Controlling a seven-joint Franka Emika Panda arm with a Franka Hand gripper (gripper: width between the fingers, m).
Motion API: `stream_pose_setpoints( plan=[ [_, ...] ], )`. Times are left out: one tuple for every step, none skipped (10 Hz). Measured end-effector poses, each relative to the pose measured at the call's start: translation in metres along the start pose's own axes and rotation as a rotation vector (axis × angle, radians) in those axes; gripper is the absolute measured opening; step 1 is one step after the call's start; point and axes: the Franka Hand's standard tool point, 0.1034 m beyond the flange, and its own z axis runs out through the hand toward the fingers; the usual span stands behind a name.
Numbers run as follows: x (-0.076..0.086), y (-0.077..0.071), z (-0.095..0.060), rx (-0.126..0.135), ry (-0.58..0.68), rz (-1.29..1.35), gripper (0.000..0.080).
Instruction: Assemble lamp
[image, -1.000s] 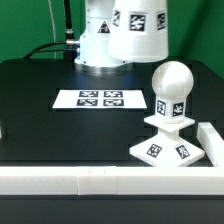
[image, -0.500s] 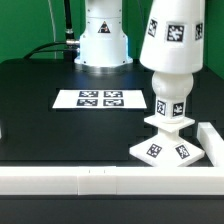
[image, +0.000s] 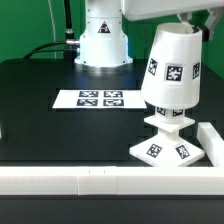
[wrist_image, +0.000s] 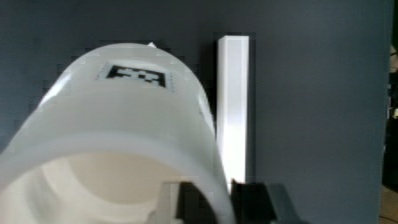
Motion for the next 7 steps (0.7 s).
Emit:
stream_pose_setpoints(
  plan=[
    [0.001,0.001,0.004,0.0,0.003,-0.003,0.0046],
    [0.002,0.002,0.01,0.0,0.0,-0.002,0.0046],
    [0.003,0.003,0.013,0.0,0.004,-0.001,0.0046],
    [0.003,0.005,0.017,-0.001,0.009,-0.004,0.0046],
    [0.003,0.006,0.02,-0.001,0.011,-0.005,0.0046],
    [0.002,0.006,0.022,-0.001,0.008,-0.005,0.0046],
    [0.002,0.006,0.022,-0.001,0.007,-0.005,0.0046]
  ],
)
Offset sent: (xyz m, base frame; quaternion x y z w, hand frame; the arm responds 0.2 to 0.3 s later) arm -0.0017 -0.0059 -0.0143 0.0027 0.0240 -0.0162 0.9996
